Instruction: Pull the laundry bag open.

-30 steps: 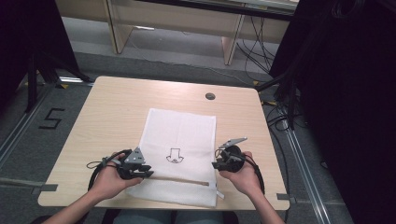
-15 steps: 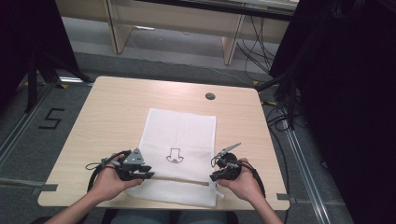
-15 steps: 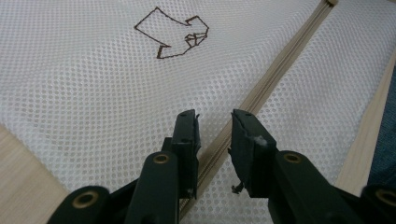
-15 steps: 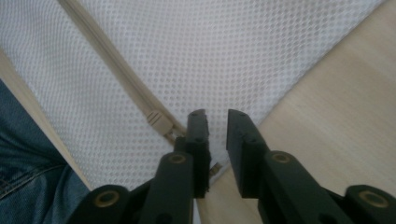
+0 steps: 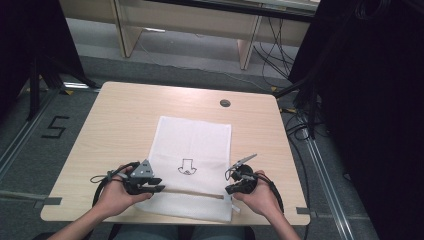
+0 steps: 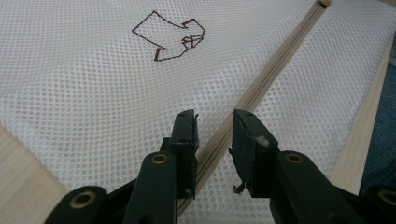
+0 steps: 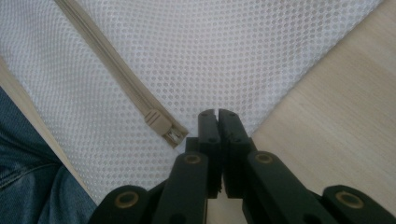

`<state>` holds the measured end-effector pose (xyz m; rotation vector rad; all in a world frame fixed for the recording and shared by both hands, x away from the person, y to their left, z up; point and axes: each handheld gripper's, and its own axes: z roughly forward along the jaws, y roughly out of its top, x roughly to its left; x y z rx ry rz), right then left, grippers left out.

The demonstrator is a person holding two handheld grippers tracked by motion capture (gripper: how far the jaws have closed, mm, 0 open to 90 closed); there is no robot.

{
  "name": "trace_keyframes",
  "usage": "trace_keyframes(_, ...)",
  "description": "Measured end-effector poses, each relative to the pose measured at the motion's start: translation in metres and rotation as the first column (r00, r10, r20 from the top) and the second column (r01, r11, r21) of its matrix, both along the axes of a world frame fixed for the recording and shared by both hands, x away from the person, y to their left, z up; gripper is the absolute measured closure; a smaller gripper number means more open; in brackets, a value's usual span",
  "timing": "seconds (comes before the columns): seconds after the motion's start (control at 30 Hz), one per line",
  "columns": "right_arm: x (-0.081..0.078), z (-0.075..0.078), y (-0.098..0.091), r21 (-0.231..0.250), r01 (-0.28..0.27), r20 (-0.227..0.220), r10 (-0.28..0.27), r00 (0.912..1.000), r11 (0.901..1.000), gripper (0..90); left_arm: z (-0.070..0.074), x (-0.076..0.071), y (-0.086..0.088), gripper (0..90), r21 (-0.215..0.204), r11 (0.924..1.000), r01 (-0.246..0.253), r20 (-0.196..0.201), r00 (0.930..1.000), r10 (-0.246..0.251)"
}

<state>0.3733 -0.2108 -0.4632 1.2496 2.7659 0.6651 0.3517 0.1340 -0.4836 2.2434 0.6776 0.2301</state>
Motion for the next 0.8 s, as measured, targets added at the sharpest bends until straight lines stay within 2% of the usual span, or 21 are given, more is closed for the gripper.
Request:
trace_keyframes(0.03,-0.002,0.001,0.001,-0.010,0.010,-0.012,-0.011,0.9999,0.9999,89.0,0.000,0.002,0.000,69.4,0.019,0.9997,0.018,0.021,0.9996,-0.019)
trace_keyframes(0.13,-0.004,0.003,0.001,0.002,-0.009,0.003,0.009,1.0000,1.0000,90.0,-0.001,0.002,-0.003,68.9,0.010,0.9999,0.005,0.004,1.0000,-0.005)
trace_keyframes(0.17,-0.003,0.003,-0.001,0.006,-0.034,0.036,0.034,0.9988,0.9994,90.0,-0.001,0.003,-0.004,68.9,0.015,0.9999,0.003,0.006,1.0000,-0.003)
trace_keyframes(0.3,-0.002,0.003,-0.003,0.009,-0.026,0.038,0.026,0.9990,0.9996,90.0,-0.002,0.002,-0.003,68.7,0.009,0.9999,0.005,-0.001,1.0000,-0.005)
trace_keyframes(0.33,-0.002,0.002,-0.004,-0.001,-0.006,0.048,0.006,0.9988,1.0000,89.9,-0.001,0.003,-0.003,68.6,0.016,0.9998,0.010,0.001,1.0000,-0.010)
trace_keyframes(0.43,-0.002,0.003,-0.004,0.005,0.007,0.058,-0.008,0.9983,1.0000,86.6,-0.001,0.002,-0.002,68.4,0.021,0.9998,0.007,0.004,1.0000,-0.007)
trace_keyframes(0.47,-0.003,0.005,-0.003,0.005,0.040,0.042,-0.041,0.9983,0.9992,82.9,-0.001,0.002,-0.002,68.4,0.021,0.9998,0.006,0.006,1.0000,-0.006)
trace_keyframes(0.5,-0.002,0.007,-0.002,0.029,0.044,0.071,-0.046,0.9965,0.9986,76.6,-0.001,0.002,-0.003,68.3,0.014,0.9999,0.006,0.006,1.0000,-0.006)
trace_keyframes(0.57,-0.002,0.007,-0.002,0.043,0.064,0.068,-0.066,0.9955,0.9970,77.5,-0.001,0.002,-0.004,68.0,0.009,0.9999,0.008,0.002,1.0000,-0.008)
trace_keyframes(0.6,-0.001,0.007,-0.002,0.061,0.067,0.063,-0.071,0.9954,0.9958,71.1,0.000,0.002,-0.005,67.7,0.006,0.9999,0.014,0.009,0.9999,-0.014)
trace_keyframes(0.63,-0.001,0.007,-0.002,0.061,0.067,0.063,-0.071,0.9954,0.9958,71.1,0.000,0.002,-0.005,67.4,0.006,0.9999,0.014,0.009,0.9999,-0.014)
trace_keyframes(0.67,-0.001,0.008,-0.003,0.053,0.098,0.046,-0.100,0.9939,0.9938,74.6,0.000,0.001,-0.007,67.4,-0.008,0.9999,0.009,0.009,0.9999,-0.009)
trace_keyframes(0.7,0.000,0.006,-0.004,0.052,0.071,0.050,-0.074,0.9960,0.9961,82.9,0.003,0.001,-0.011,66.7,-0.006,0.9995,0.031,0.024,0.9992,-0.031)
trace_keyframes(0.73,0.000,0.006,-0.004,0.052,0.071,0.050,-0.074,0.9960,0.9961,82.9,0.003,0.001,-0.011,66.6,-0.006,0.9995,0.031,0.024,0.9992,-0.031)
trace_keyframes(0.77,0.000,0.005,-0.004,0.053,0.067,0.037,-0.069,0.9969,0.9963,87.6,0.005,0.000,-0.014,66.6,-0.019,0.9994,0.028,0.025,0.9993,-0.028)
trace_keyframes(0.8,-0.002,0.005,-0.003,0.034,0.082,0.017,-0.082,0.9965,0.9961,90.0,0.006,0.000,-0.015,66.5,-0.010,0.9990,0.044,0.029,0.9986,-0.043)
